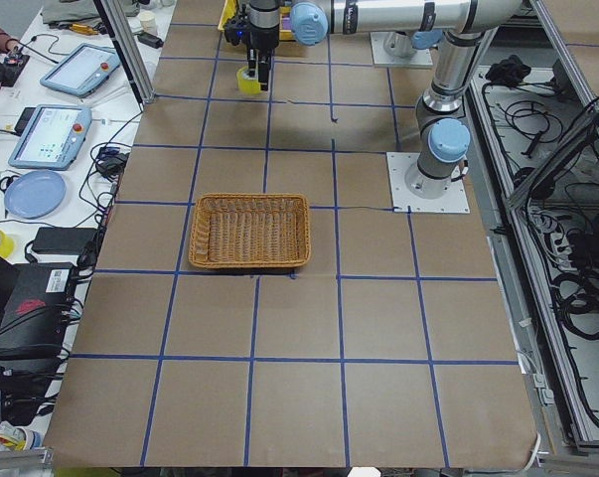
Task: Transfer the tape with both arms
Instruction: 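Grasp the tape roll with the right gripper and carry it to table center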
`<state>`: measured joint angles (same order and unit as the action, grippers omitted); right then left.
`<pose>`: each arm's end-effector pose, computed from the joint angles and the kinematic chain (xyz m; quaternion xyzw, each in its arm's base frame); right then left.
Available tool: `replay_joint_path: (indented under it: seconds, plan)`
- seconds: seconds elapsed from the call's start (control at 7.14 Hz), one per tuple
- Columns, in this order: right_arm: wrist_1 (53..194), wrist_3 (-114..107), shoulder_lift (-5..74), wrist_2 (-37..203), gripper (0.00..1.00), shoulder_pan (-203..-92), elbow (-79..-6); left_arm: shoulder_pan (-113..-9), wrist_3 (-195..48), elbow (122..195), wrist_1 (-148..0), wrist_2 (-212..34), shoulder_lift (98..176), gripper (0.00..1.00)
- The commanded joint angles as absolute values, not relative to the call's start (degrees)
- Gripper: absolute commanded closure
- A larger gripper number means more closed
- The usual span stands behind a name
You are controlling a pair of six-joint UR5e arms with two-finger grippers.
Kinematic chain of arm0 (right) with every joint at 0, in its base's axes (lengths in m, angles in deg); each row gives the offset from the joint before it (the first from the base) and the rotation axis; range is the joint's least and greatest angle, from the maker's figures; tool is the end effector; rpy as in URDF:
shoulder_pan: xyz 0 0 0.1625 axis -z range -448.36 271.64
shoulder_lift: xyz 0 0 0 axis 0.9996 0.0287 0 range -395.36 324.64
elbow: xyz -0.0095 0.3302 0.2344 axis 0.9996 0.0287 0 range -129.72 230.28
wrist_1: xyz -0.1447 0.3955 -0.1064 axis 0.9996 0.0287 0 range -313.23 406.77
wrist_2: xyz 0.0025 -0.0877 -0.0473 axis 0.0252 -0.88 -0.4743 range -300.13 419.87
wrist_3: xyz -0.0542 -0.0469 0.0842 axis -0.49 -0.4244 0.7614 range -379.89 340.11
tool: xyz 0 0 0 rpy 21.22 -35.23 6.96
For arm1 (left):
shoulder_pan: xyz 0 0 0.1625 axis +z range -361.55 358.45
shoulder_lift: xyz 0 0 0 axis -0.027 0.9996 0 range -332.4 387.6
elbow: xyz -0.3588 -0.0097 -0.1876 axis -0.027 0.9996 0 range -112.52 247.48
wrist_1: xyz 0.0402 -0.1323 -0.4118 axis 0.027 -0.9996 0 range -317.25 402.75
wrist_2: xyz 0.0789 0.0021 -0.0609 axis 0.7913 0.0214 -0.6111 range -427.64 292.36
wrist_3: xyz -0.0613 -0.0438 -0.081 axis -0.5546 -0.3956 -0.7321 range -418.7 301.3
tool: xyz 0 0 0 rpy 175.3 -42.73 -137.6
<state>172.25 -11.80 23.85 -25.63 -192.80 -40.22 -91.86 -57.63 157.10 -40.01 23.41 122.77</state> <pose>0.3042 -0.6115 0.1932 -0.0568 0.9969 -0.0282 0.0456 -0.1344 -0.5522 0.4251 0.0119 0.9997 -0.0213 0.0093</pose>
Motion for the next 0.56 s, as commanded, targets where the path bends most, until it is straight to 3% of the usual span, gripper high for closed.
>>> replay_joint_path:
  seconds: [0.0, 0.14, 0.28, 0.42]
  plan:
    - [172.72, -9.62, 21.86, -28.81, 1.00, -196.19, -40.69, -91.81, -57.47, 157.48, -40.05, 23.42, 122.61, 0.00]
    - [172.71, -9.61, 21.69, -29.07, 1.00, -196.46, -40.78, -91.81, -57.47, 157.57, -40.05, 23.42, 122.61, 0.00]
    - [172.71, -9.61, 21.86, -28.99, 0.78, -196.46, -40.78, -91.81, -57.47, 157.57, -40.05, 23.42, 122.61, 0.00]
    - [172.71, -9.52, 22.12, -28.55, 0.21, -196.46, -40.69, -91.81, -57.38, 157.57, -39.96, 23.42, 122.61, 0.00]
